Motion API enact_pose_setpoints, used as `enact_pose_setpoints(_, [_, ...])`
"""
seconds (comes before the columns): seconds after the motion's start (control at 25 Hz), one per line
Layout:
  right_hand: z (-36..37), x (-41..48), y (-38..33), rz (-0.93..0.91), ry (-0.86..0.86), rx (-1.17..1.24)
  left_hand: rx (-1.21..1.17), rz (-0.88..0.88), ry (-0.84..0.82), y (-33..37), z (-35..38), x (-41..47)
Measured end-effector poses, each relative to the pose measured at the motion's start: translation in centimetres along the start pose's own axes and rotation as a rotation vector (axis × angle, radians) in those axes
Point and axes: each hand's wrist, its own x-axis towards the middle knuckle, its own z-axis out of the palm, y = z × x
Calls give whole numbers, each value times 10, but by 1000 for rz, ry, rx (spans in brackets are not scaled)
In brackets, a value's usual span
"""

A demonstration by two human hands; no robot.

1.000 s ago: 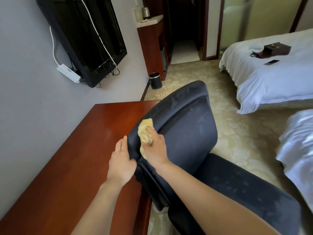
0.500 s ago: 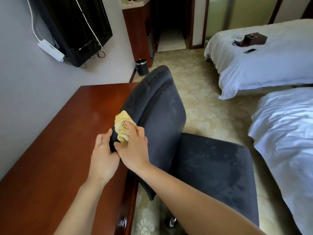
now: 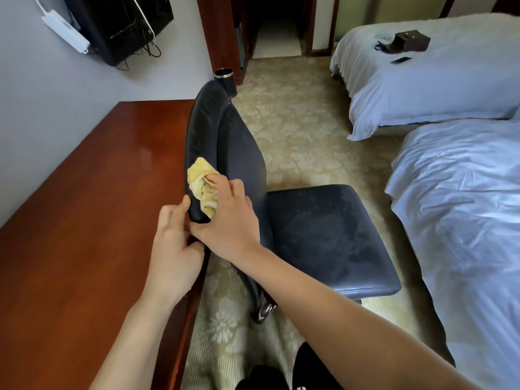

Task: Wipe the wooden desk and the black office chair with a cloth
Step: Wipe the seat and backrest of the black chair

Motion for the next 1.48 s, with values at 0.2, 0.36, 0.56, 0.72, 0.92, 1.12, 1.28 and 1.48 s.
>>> enact_pose_setpoints(0.2, [-39,-35,14,-67,-63,-39,-7,-13,-29,29,22,-47])
enact_pose_setpoints(0.36, [-81,-68,38,-149,-101,-8,9,-29,-14,69,53,-88])
enact_pose_setpoints(0.56, [-138,-106,73,-162,-107,-22,113,-65,-163,119,88,-135])
enact_pose_setpoints(0.72, [-182,-125,98,-181,-60,-146,284,-4,-281,156,117,-152])
enact_pose_setpoints(0.92, [-234,-142,131,-157,19,-280,538,112,-368,197,156,-158])
enact_pose_setpoints(1.12, [-282,-149,162,-87,92,-342,974,290,-360,226,199,-154])
enact_pose_setpoints(1.28, [-318,-146,183,-9,153,-380,977,416,-371,230,208,-146])
enact_pose_setpoints(1.48, [-350,-133,210,144,266,-390,942,331,-316,204,162,-114])
